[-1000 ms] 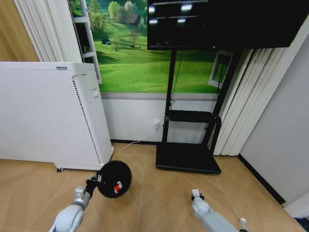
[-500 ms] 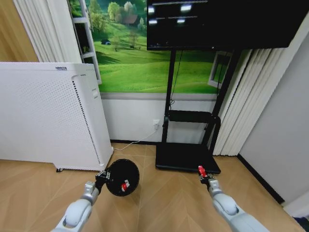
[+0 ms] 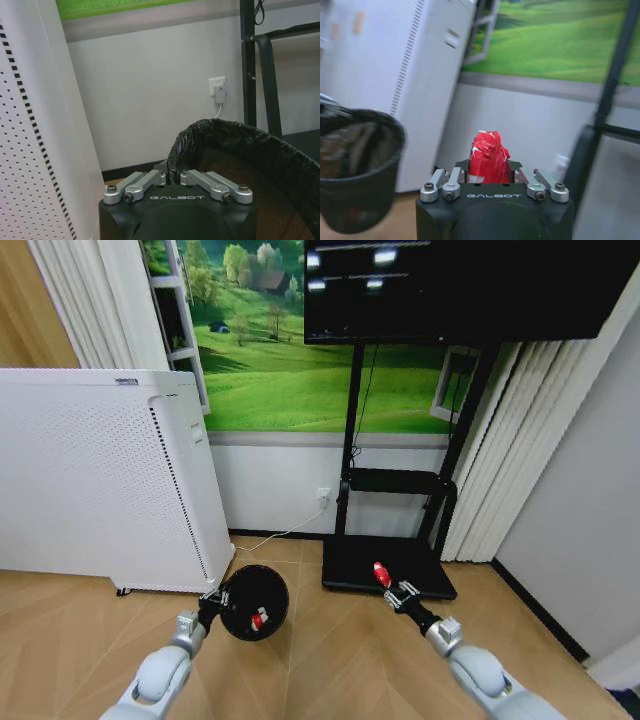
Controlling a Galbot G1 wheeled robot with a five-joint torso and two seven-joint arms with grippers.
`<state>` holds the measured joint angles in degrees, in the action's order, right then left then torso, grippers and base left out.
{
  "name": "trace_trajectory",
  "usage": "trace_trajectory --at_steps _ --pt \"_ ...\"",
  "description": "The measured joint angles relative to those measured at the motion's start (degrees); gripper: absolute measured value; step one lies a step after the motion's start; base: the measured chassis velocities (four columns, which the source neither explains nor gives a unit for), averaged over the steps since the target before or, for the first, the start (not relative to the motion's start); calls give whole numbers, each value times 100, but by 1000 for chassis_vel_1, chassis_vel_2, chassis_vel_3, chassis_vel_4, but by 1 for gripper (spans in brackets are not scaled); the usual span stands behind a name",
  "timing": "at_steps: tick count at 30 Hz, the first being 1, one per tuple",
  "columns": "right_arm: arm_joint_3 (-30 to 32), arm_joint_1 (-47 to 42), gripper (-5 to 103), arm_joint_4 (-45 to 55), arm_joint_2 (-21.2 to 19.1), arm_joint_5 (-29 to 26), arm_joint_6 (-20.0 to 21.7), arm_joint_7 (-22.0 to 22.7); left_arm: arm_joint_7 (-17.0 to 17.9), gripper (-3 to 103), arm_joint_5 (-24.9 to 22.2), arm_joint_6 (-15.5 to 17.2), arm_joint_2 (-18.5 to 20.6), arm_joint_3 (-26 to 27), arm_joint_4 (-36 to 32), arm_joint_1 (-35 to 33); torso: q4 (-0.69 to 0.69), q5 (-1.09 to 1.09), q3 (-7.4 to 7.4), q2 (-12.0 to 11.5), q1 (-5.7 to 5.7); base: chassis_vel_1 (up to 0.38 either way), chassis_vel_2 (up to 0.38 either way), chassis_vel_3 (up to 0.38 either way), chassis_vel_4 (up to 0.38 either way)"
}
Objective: Pick up the trash bin and place the garbage on the floor into it.
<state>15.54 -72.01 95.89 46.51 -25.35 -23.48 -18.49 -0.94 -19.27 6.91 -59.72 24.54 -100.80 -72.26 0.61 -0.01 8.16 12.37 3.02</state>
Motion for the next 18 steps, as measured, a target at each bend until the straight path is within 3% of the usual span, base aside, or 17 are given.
trace_trajectory --at_steps 5,18 --pt "-283 125 39 29 89 -15 -241 -257 14 7 -1 4 -43 -138 93 194 0 0 0 0 0 0 0 0 0" --pt "-1264 1109 39 -206 582 15 -15 99 115 7 155 30 -453 -1075 780 1019 0 0 1 0 0 0 0 0 0"
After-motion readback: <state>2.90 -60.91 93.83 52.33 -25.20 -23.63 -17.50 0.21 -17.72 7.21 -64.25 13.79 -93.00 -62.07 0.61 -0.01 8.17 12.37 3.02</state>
